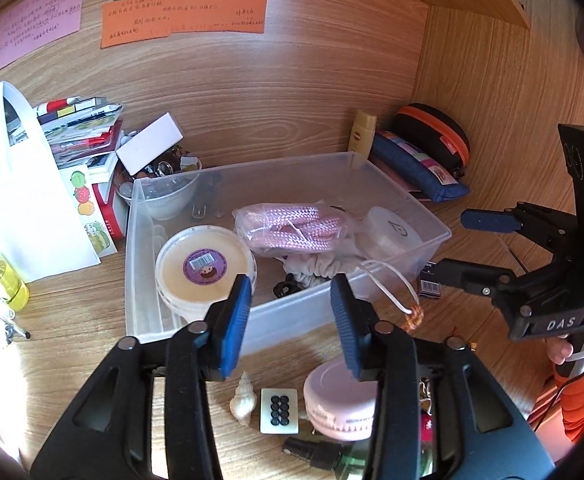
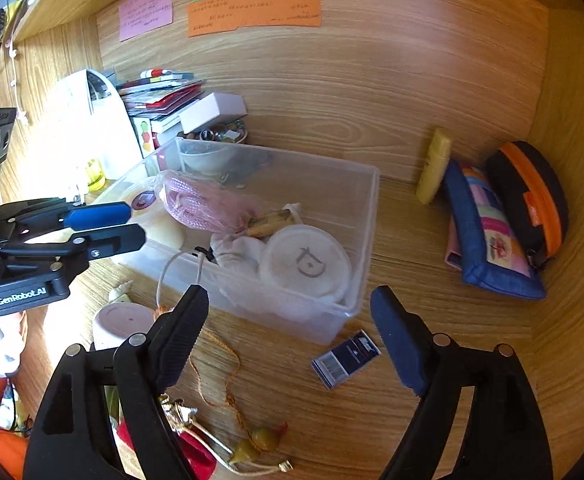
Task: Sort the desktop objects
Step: 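Move the left gripper toward the pink round container on the desk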
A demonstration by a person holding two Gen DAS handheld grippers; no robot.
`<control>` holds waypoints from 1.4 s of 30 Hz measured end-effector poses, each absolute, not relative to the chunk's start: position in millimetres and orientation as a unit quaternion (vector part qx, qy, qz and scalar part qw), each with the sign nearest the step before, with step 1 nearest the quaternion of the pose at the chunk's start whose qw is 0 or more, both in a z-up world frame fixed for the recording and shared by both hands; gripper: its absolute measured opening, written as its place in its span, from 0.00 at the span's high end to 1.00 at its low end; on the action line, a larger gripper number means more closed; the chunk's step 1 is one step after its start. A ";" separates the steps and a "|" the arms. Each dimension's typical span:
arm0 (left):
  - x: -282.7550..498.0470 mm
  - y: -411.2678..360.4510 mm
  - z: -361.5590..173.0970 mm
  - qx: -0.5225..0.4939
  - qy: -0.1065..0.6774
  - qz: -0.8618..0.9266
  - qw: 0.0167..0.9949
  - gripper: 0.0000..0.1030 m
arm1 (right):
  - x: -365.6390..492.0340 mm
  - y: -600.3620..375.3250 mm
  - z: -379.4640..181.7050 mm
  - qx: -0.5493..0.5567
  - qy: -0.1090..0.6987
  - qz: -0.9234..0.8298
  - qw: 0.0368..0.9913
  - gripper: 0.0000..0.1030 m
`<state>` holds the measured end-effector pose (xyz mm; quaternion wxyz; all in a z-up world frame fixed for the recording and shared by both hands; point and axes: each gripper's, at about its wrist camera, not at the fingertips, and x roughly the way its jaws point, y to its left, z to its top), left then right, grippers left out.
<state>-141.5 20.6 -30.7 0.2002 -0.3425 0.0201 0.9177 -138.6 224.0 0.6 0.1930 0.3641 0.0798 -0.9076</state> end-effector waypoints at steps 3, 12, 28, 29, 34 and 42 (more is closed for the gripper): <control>-133.9 19.1 -28.8 -0.337 0.021 0.920 0.197 0.52 | -134.9 231.6 1.0 0.368 0.069 -0.908 0.188 0.21; -112.1 23.1 -29.4 -0.340 0.030 0.918 0.202 0.37 | -115.9 250.6 -3.8 0.372 0.060 -0.910 0.172 0.21; -83.6 29.8 -50.0 -0.371 0.047 0.902 0.216 0.26 | -86.1 271.7 -32.0 0.402 0.057 -0.899 0.163 0.21; -83.6 30.2 -52.3 -0.374 0.047 0.900 0.218 0.26 | -84.4 270.9 -33.5 0.404 0.057 -0.898 0.166 0.22; -88.1 36.1 -62.3 -0.390 0.048 0.891 0.226 0.26 | -79.5 262.8 -39.9 0.408 0.061 -0.893 0.181 0.22; -94.9 50.5 -71.8 -0.400 0.058 0.883 0.238 0.26 | -76.3 252.2 -50.8 0.416 0.071 -0.885 0.198 0.51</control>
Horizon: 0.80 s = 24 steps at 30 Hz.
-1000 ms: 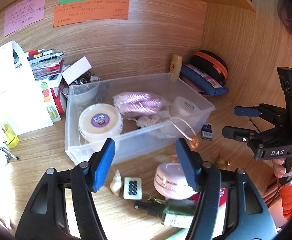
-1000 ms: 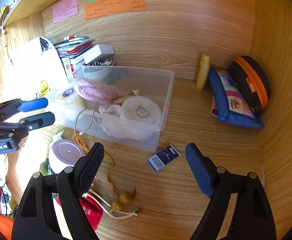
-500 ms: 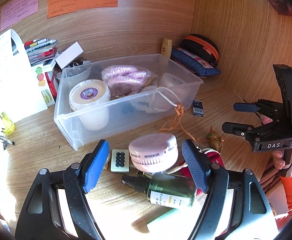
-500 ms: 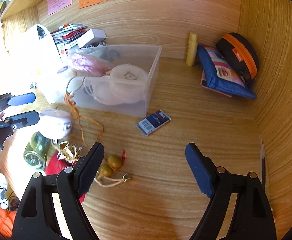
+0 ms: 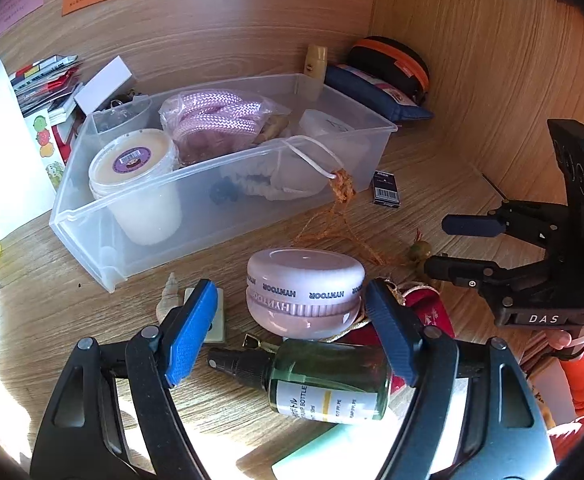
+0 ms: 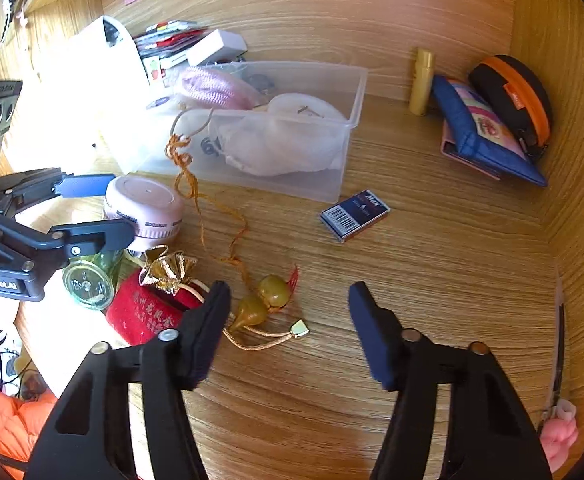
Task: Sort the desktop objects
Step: 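Move the left gripper toward the pink round container on the desk, then grasp pink round container with left gripper while right gripper grasps green gourd ornament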
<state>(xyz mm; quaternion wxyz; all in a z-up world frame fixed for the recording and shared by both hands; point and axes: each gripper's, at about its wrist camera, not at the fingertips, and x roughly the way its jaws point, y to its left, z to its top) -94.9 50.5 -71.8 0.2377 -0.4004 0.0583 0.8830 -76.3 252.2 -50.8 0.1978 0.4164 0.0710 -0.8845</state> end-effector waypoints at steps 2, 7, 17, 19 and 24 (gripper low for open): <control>-97.3 53.0 -72.6 -0.401 0.059 0.882 0.241 0.26 | -77.8 251.2 -53.0 0.422 0.070 -0.881 0.203 0.57; -102.9 59.0 -76.4 -0.412 0.058 0.874 0.249 0.36 | -79.5 246.7 -57.0 0.428 0.072 -0.875 0.214 0.72; -108.5 59.7 -79.9 -0.416 0.044 0.872 0.255 0.39 | -82.2 230.3 -60.9 0.431 0.101 -0.872 0.209 0.84; -108.5 59.8 -79.9 -0.414 0.045 0.872 0.257 0.39 | -83.0 229.4 -60.5 0.432 0.101 -0.871 0.209 0.85; -109.9 58.1 -80.8 -0.411 0.035 0.874 0.258 0.39 | -80.0 231.4 -51.3 0.420 0.097 -0.879 0.203 0.85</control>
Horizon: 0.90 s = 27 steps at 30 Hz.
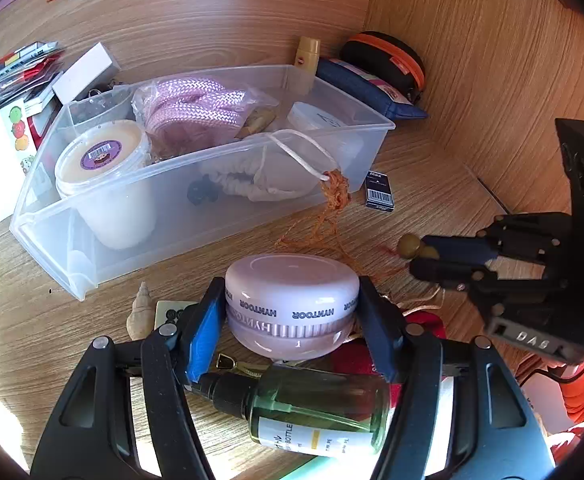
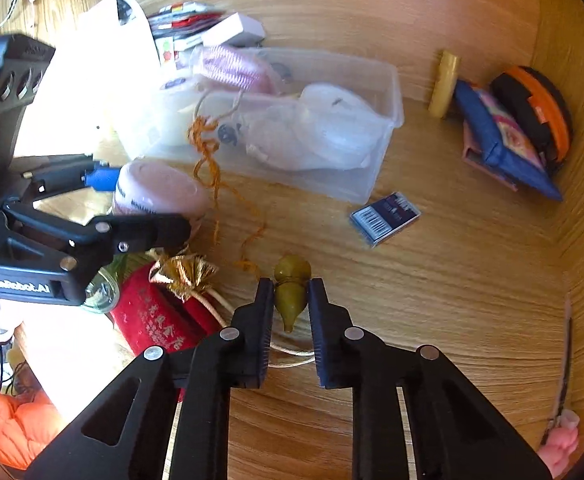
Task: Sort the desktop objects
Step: 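Grasp pink round container with left gripper while right gripper grasps green gourd ornament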
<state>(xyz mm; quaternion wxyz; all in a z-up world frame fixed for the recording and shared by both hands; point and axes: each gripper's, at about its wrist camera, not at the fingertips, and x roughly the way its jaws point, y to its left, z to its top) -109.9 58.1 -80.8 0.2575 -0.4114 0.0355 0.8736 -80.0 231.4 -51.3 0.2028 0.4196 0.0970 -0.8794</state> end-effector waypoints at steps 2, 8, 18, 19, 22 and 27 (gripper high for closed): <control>-109.1 56.8 -79.6 -0.408 0.035 0.876 0.254 0.39 | -78.3 234.6 -43.7 0.410 0.092 -0.885 0.199 0.85; -101.6 55.2 -66.5 -0.388 0.028 0.886 0.253 0.39 | -78.4 242.4 -21.6 0.379 0.076 -0.904 0.185 0.85; -84.5 38.3 -35.1 -0.341 -0.002 0.908 0.244 0.39 | -87.1 249.3 17.5 0.326 0.067 -0.925 0.180 0.85; -83.9 35.8 -32.3 -0.337 -0.006 0.910 0.242 0.39 | -88.6 249.6 21.6 0.321 0.066 -0.927 0.180 0.85; -82.3 27.5 -24.8 -0.326 -0.017 0.914 0.240 0.39 | -90.6 250.0 31.1 0.309 0.054 -0.931 0.185 0.85; -85.4 9.9 -15.3 -0.314 -0.026 0.923 0.220 0.39 | -96.1 247.7 40.4 0.295 0.048 -0.935 0.189 0.85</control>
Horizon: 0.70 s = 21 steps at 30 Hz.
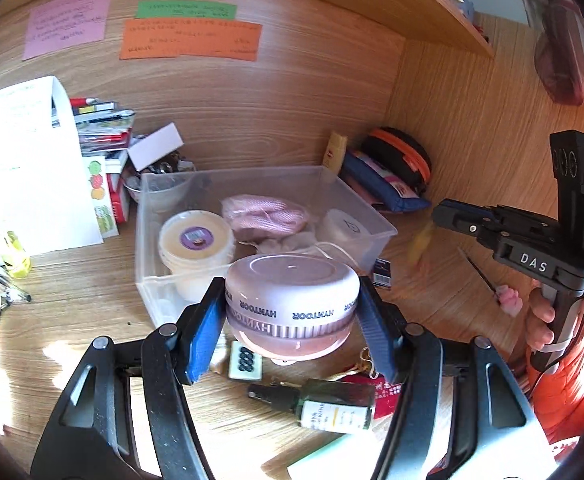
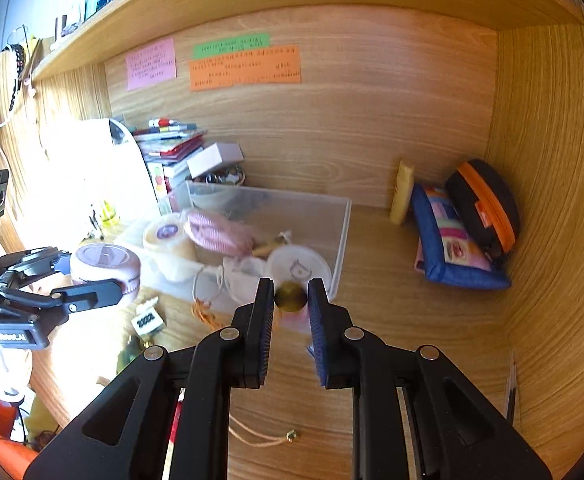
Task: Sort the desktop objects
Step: 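Grasp pink round container with left gripper while right gripper grasps green gourd ornament, then carry pink container over clear box with left gripper while right gripper carries gourd ornament there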
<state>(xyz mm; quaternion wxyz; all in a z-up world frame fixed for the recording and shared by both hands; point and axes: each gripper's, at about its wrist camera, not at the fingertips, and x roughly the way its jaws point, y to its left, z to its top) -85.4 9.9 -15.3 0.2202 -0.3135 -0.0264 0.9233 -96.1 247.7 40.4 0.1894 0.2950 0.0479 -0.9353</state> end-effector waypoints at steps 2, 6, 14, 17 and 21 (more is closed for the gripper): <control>-86.7 0.6 -12.7 -0.311 -0.029 0.926 0.211 0.39 | -99.8 247.9 45.9 0.288 0.046 -0.937 0.192 0.85; -93.0 -13.3 -11.9 -0.310 -0.042 0.928 0.200 0.39 | -109.1 246.1 54.0 0.277 0.037 -0.939 0.200 0.85; -99.8 -21.1 -18.8 -0.317 -0.051 0.927 0.195 0.39 | -125.8 236.0 24.9 0.339 0.059 -0.916 0.207 0.75; -102.0 -22.0 -23.5 -0.322 -0.057 0.924 0.197 0.39 | -129.5 241.2 5.8 0.366 0.065 -0.907 0.196 0.54; -103.6 -23.0 -27.8 -0.325 -0.064 0.922 0.200 0.39 | -131.8 242.4 -16.1 0.402 0.075 -0.891 0.197 0.54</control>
